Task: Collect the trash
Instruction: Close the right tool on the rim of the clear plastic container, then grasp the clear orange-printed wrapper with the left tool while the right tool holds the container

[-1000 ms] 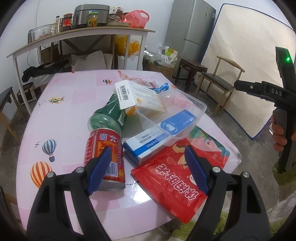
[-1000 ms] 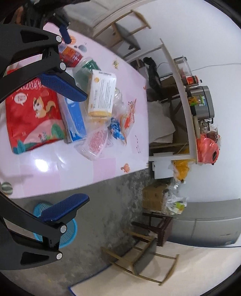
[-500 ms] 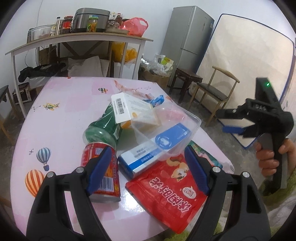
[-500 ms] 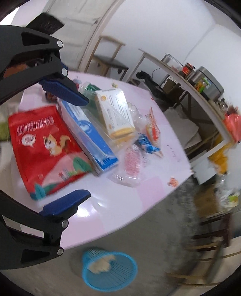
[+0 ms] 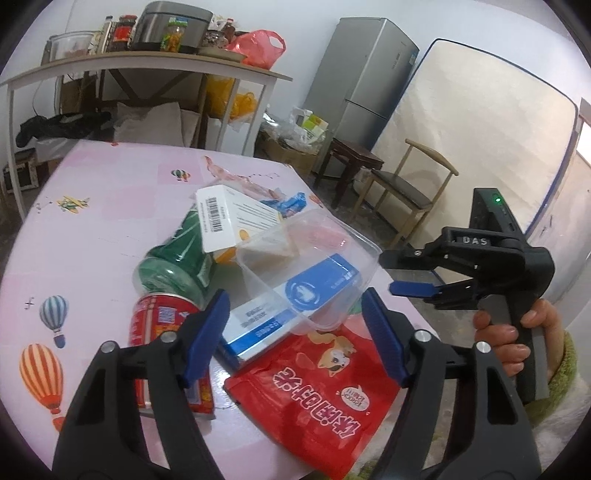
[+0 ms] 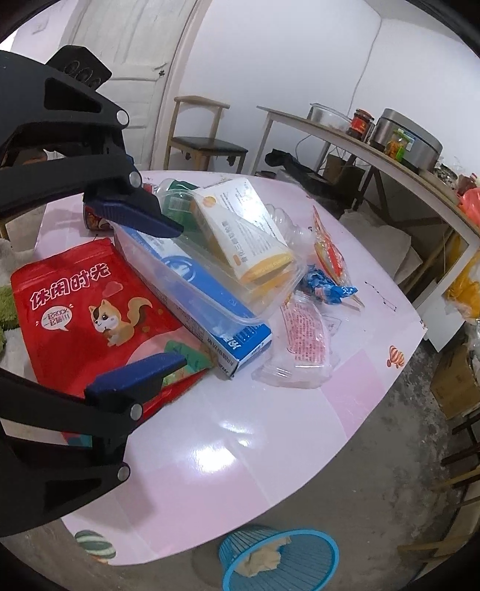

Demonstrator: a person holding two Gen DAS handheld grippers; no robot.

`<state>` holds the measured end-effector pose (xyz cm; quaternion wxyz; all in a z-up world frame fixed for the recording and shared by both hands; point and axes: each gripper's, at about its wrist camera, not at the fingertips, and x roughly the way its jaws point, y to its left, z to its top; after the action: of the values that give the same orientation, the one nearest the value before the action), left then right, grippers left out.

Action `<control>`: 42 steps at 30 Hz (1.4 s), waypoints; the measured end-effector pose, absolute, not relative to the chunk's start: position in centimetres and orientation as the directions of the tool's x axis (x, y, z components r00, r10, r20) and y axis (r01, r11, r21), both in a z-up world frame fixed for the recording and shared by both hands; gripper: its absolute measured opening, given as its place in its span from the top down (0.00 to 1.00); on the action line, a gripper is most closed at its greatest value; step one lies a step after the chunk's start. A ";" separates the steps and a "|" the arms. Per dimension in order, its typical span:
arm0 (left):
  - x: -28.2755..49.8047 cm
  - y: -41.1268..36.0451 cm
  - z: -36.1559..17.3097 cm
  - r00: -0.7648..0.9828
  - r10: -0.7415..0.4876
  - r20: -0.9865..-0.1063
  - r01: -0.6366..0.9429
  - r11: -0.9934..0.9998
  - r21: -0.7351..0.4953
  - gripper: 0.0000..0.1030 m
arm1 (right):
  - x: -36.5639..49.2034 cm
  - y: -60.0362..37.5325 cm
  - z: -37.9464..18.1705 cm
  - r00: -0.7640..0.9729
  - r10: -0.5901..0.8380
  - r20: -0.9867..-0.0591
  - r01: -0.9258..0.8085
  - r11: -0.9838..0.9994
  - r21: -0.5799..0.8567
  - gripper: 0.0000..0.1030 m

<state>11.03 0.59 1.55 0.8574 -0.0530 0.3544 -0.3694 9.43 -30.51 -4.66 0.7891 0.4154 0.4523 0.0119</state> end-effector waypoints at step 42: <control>26.2 -1.2 5.0 0.263 -0.728 -0.633 0.444 0.674 -0.591 0.51 | 10.0 -32.8 -6.3 0.557 0.415 -0.720 0.296 0.710 0.639 0.96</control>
<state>26.17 -1.25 4.99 0.7805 -0.1491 0.4770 -0.3755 10.02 -32.75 -6.35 0.7968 0.3787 0.4693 0.0374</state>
